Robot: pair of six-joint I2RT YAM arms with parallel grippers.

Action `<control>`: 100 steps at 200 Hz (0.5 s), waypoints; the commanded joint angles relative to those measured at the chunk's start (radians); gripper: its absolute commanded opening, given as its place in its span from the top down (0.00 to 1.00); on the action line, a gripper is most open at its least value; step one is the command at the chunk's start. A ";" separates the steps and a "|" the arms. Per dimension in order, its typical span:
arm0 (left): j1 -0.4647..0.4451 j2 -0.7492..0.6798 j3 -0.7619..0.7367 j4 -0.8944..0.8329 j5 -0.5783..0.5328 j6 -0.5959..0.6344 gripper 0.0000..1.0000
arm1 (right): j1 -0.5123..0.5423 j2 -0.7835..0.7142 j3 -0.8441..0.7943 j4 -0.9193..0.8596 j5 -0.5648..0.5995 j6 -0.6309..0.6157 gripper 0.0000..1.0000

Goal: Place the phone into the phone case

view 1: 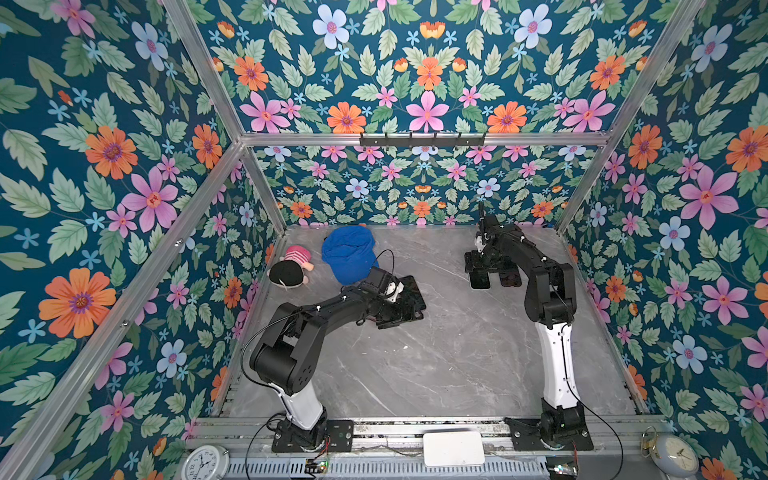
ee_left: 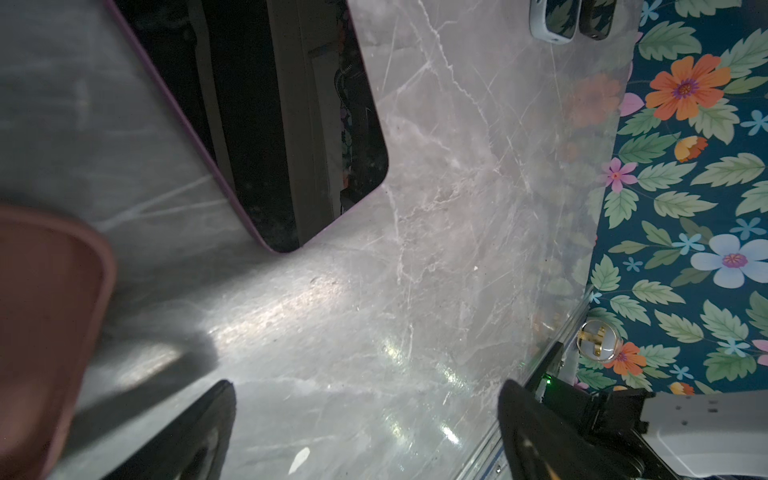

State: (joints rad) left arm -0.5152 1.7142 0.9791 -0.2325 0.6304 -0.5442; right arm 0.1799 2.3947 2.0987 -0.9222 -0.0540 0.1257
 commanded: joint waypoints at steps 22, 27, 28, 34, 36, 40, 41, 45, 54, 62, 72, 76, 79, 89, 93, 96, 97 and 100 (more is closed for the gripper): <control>0.007 -0.022 -0.004 0.001 -0.011 0.001 0.00 | 0.008 -0.069 -0.036 -0.021 0.049 -0.003 0.01; 0.009 -0.027 -0.003 -0.001 -0.016 0.000 0.00 | 0.011 -0.087 -0.052 -0.014 0.053 -0.003 0.01; 0.009 -0.028 -0.003 -0.002 -0.017 -0.001 0.00 | 0.012 -0.091 -0.056 -0.012 0.053 -0.003 0.01; 0.011 -0.035 -0.003 -0.007 -0.026 -0.002 0.00 | 0.018 -0.117 -0.078 -0.002 0.054 -0.004 0.01; 0.011 -0.038 -0.003 -0.009 -0.028 -0.003 0.00 | 0.019 -0.126 -0.087 0.001 0.054 -0.004 0.01; 0.012 -0.041 -0.003 -0.014 -0.034 -0.004 0.00 | 0.025 -0.145 -0.102 0.008 0.053 -0.003 0.01; 0.012 -0.042 -0.003 -0.015 -0.035 -0.004 0.00 | 0.025 -0.149 -0.107 0.008 0.052 -0.003 0.01; 0.013 -0.046 -0.002 -0.021 -0.041 -0.003 0.00 | 0.029 -0.168 -0.123 0.013 0.048 -0.002 0.01; 0.016 -0.056 -0.004 -0.033 -0.054 -0.005 0.00 | 0.041 -0.211 -0.163 0.024 0.039 0.007 0.01; 0.019 -0.065 -0.007 -0.039 -0.066 -0.007 0.00 | 0.055 -0.252 -0.207 0.037 0.033 0.015 0.01; 0.024 -0.081 -0.017 -0.042 -0.077 -0.012 0.00 | 0.078 -0.305 -0.266 0.057 0.020 0.024 0.01; 0.026 -0.088 -0.024 -0.042 -0.081 -0.014 0.00 | 0.092 -0.324 -0.291 0.065 0.018 0.028 0.01; 0.028 -0.094 -0.028 -0.042 -0.083 -0.015 0.00 | 0.101 -0.338 -0.307 0.069 0.019 0.033 0.01; 0.037 -0.115 -0.052 -0.035 -0.088 -0.026 0.00 | 0.137 -0.375 -0.361 0.090 0.010 0.051 0.02; 0.043 -0.123 -0.064 -0.026 -0.083 -0.031 0.00 | 0.154 -0.386 -0.380 0.096 0.008 0.060 0.02; 0.049 -0.129 -0.073 -0.020 -0.077 -0.036 0.00 | 0.167 -0.393 -0.395 0.100 0.008 0.069 0.03; 0.050 -0.129 -0.076 -0.017 -0.074 -0.036 0.00 | 0.170 -0.394 -0.399 0.102 0.008 0.073 0.03; 0.056 -0.135 -0.084 -0.012 -0.068 -0.041 0.00 | 0.182 -0.400 -0.410 0.106 0.005 0.083 0.03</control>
State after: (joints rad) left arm -0.4835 1.6131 0.9371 -0.2497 0.5713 -0.5537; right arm 0.2970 2.0415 1.7679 -0.8566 -0.0250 0.1547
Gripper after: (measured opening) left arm 0.997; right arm 0.982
